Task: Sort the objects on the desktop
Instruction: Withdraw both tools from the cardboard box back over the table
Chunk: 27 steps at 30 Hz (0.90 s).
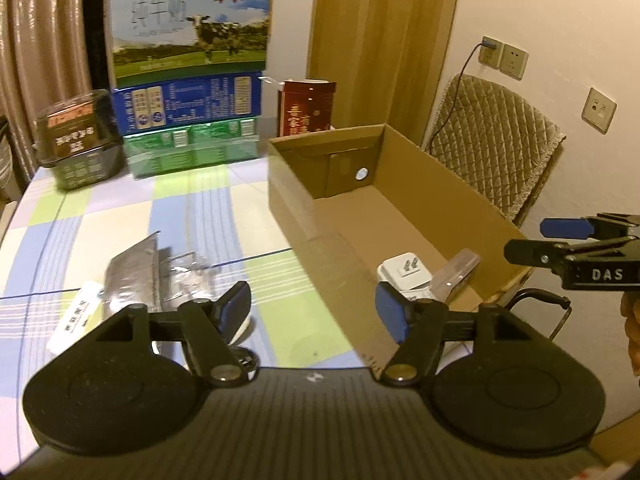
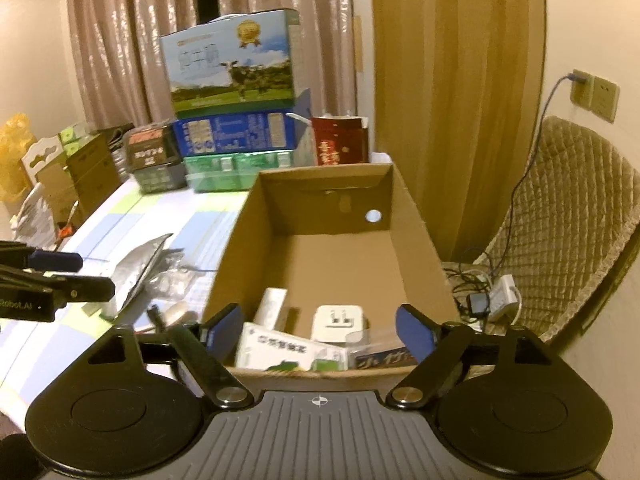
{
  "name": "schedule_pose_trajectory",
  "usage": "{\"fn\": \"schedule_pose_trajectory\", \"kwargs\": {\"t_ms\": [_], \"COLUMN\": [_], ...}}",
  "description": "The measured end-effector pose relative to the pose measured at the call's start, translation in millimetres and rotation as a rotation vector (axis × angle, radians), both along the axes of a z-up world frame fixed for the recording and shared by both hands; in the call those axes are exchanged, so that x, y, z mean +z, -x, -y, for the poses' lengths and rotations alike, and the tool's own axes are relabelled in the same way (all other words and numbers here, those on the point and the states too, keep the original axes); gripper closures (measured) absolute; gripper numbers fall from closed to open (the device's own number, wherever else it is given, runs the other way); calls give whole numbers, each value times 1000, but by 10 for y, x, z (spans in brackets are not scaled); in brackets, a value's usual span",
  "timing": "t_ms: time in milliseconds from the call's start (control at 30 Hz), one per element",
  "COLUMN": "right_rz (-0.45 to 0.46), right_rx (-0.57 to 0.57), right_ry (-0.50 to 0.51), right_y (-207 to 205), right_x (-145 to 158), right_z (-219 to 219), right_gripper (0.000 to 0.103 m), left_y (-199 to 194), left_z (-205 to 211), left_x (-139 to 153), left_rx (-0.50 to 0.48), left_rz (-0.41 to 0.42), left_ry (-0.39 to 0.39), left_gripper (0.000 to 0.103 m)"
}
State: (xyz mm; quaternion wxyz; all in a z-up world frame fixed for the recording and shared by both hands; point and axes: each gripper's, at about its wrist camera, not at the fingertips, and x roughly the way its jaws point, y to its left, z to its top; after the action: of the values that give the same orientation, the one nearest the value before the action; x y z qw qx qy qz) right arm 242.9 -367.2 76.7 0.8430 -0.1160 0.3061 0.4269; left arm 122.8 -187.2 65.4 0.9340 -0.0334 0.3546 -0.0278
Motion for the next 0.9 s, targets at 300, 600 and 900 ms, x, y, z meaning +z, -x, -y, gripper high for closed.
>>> {"fn": "schedule_pose_trajectory", "kwargs": {"t_ms": [300,600,900], "right_rz": [31,34,9], "right_rx": [67,132,200], "right_ry": [3,-16,-27], "right_y": [399,754,1038], "right_x": [106,172,101], "right_z": [-192,-394,-698], "right_gripper": [2,2,2], "left_y": [338,694,966], "left_z": [-338,-577,-1066], "left_x": [85,154,92], "left_rx": [85,134,226], "left_rz": [14,40,26], "left_ry": [-27,-78,-107], "left_gripper": [15,1,1]}}
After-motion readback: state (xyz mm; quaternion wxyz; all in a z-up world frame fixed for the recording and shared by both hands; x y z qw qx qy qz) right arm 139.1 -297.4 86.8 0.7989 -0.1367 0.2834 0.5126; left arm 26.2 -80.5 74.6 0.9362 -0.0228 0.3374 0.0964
